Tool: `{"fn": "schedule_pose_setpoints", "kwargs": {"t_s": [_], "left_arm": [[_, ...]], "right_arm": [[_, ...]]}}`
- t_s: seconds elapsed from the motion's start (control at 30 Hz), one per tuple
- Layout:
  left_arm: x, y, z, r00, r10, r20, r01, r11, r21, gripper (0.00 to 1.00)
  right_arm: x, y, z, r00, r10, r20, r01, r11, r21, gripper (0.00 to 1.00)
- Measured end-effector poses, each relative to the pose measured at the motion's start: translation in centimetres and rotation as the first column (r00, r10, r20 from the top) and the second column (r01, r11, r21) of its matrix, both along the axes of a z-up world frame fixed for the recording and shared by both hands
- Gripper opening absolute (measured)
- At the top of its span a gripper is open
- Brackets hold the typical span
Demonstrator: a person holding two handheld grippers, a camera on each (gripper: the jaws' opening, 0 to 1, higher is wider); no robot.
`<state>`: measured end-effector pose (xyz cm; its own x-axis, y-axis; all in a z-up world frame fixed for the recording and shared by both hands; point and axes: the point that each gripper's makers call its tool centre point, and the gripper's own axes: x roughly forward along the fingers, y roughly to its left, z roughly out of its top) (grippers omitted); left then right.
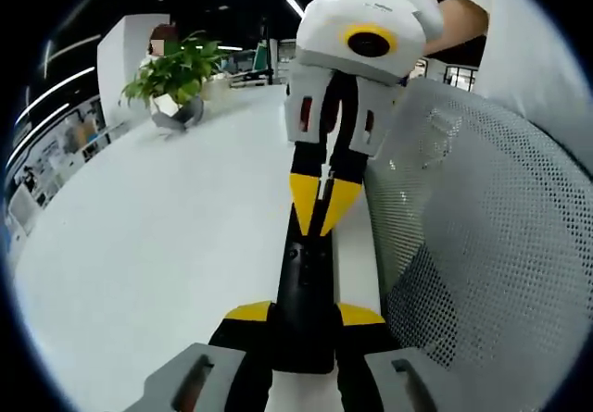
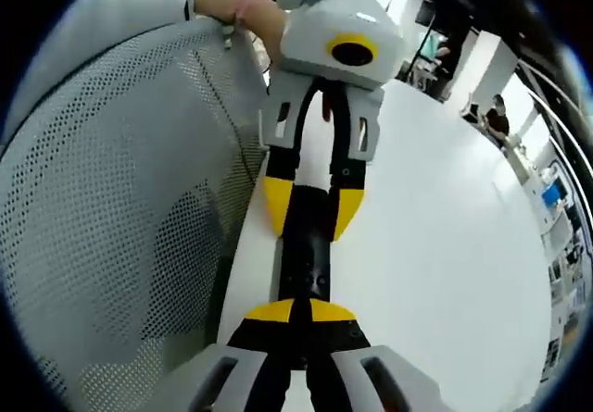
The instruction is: Press the specified remote control buttons in sequence, fully releasing each button before pressing the next.
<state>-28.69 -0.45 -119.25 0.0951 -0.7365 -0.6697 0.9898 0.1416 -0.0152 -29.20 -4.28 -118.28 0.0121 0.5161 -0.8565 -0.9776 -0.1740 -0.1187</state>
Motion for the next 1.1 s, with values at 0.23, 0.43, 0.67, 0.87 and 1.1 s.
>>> {"fn": "schedule_pose_setpoints", "kwargs": {"t_s": [0.23, 0.43, 0.67, 0.87, 1.1], "left_arm": [[0.0, 0.0, 0.0, 1.0, 0.0, 0.0, 0.0, 1.0, 0.0, 0.24], [0.0, 0.0, 0.0, 1.0, 0.001, -0.001, -0.001, 1.0, -0.001, 0.24], [0.0, 0.0, 0.0, 1.0, 0.001, -0.002, -0.001, 1.0, -0.002, 0.24], [0.0, 0.0, 0.0, 1.0, 0.001, -0.002, -0.001, 1.0, -0.002, 0.24], [0.0, -0.3, -0.1, 1.0, 0.0, 0.003, 0.0, 1.0, 0.012, 0.24]], "right_arm": [[-0.2, 0.0, -0.1, 0.988, 0.136, 0.075, -0.133, 0.99, -0.052, 0.01], [-0.1, 0.0, -0.1, 0.991, 0.125, 0.046, -0.122, 0.99, -0.068, 0.01], [0.4, 0.2, -0.2, 0.982, -0.161, -0.097, 0.15, 0.983, -0.11, 0.0], [0.3, 0.0, -0.2, 0.975, -0.217, -0.046, 0.213, 0.973, -0.086, 0.0], [0.9, 0.1, 0.5, 0.982, -0.183, -0.055, 0.178, 0.981, -0.079, 0.02]]}}
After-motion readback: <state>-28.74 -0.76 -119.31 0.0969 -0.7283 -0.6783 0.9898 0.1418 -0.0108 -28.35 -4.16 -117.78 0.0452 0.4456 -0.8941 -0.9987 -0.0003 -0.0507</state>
